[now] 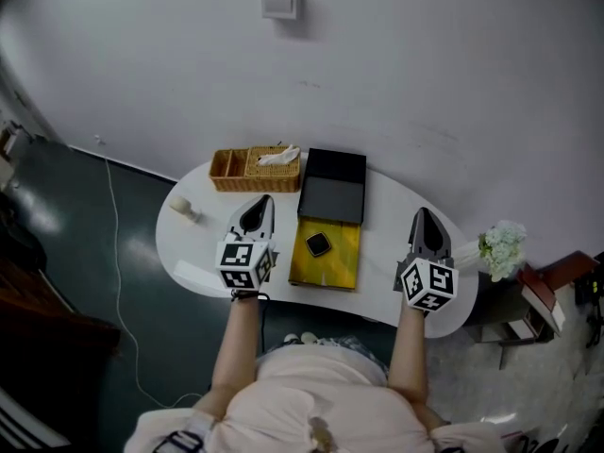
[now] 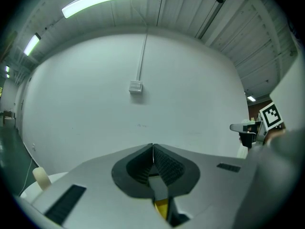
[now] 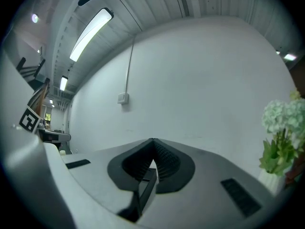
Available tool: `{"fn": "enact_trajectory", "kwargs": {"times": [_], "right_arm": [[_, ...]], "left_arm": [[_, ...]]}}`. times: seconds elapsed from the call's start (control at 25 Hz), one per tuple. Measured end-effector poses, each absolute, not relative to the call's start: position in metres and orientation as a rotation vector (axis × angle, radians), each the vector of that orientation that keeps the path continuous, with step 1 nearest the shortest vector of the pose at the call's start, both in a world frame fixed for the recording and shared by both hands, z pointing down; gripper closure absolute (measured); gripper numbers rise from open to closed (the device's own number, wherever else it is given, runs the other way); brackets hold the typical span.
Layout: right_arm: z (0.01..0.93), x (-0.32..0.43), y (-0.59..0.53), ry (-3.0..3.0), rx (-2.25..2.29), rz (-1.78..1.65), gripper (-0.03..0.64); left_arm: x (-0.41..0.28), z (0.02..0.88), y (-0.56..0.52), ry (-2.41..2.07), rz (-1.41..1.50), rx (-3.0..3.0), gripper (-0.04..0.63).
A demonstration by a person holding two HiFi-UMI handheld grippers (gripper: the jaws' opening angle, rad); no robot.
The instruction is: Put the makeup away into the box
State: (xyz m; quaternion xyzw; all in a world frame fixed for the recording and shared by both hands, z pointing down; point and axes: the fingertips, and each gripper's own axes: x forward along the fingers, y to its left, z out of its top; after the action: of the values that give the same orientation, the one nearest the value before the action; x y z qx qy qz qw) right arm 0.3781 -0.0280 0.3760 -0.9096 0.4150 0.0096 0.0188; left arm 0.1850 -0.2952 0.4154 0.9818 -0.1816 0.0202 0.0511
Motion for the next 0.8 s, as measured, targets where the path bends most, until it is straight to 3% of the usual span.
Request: {"fn": "enact_trajectory", "kwargs": {"times": [0.8], "right_arm": [[0.388,0.387,-0.018,1.291,-2.859,-0.010,0.601]], "left_arm": [[0.187,0.423,-0.294,-0.564,0.084,2.972,0.568]]}}
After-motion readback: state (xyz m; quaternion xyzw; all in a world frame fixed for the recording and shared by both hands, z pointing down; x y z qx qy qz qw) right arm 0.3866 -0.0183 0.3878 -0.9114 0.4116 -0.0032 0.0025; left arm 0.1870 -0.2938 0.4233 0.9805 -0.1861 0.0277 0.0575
